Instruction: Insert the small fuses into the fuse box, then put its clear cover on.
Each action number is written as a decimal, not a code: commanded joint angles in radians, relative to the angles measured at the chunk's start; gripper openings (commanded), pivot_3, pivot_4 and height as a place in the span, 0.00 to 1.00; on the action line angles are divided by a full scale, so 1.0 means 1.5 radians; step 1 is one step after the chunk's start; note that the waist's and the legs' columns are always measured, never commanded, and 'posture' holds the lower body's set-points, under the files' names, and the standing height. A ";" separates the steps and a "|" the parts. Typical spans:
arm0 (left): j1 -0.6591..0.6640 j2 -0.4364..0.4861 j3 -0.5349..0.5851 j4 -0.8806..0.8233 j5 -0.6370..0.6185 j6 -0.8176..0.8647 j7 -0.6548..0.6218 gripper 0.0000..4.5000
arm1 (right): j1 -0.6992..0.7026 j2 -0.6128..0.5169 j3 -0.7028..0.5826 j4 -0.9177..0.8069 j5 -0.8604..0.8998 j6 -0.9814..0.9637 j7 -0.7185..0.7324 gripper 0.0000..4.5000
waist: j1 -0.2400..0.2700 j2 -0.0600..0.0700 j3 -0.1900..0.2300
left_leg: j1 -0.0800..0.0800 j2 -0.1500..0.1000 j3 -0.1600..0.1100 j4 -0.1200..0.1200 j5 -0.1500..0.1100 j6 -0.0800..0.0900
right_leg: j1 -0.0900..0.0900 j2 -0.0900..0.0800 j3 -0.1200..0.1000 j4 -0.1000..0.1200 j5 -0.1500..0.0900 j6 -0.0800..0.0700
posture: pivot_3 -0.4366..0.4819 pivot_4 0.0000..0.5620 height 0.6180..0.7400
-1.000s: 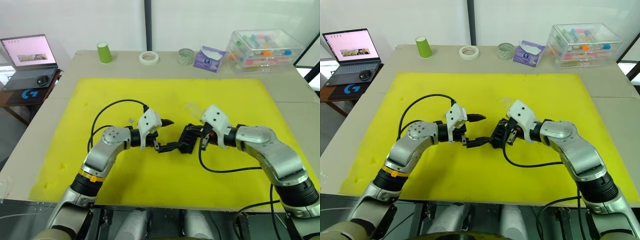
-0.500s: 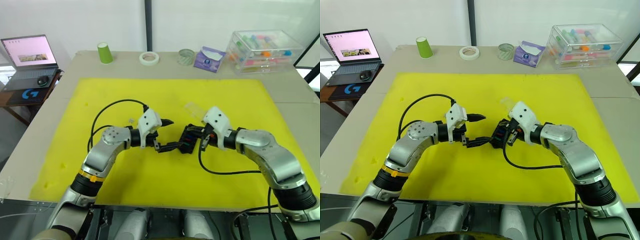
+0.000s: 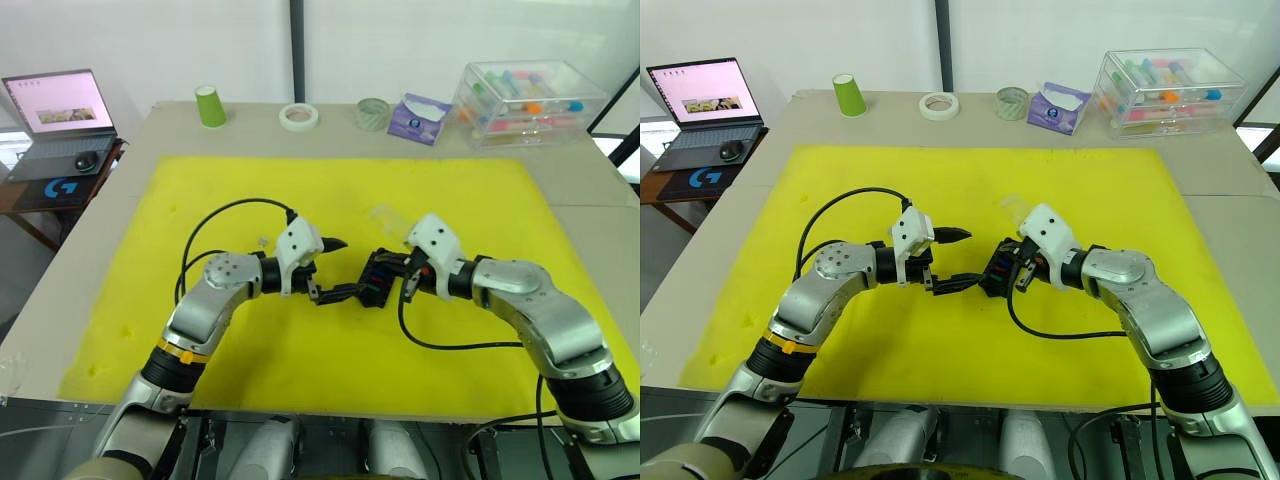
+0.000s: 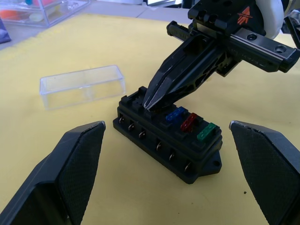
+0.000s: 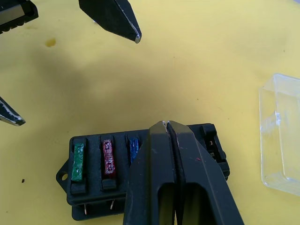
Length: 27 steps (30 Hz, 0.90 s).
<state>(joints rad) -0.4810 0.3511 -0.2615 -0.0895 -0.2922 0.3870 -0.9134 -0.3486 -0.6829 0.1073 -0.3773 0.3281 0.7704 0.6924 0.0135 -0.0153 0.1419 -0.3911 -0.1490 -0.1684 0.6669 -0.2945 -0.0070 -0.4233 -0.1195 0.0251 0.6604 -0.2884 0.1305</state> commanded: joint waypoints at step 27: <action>0.021 0.227 0.206 -0.007 -0.114 0.002 -0.124 1.00 | 0.059 -0.120 -0.257 -0.070 0.115 -0.068 0.080 0.09 | -0.003 0.001 0.001 | 0.000 0.000 0.000 -0.001 0.000 0.000 | -0.001 0.000 0.000 0.000 0.000 0.000 | 0.48 0.27 1.00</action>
<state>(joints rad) -0.4444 0.6750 -0.0026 -0.1060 -0.4459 0.4050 -1.0836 -0.2575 -0.8467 -0.2294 -0.4730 0.5202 0.7338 0.7860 0.0092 -0.0138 0.1429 -0.3913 -0.1488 -0.1683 0.6655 -0.2945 -0.0070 -0.4251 -0.1191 0.0256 0.6606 -0.2885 0.1305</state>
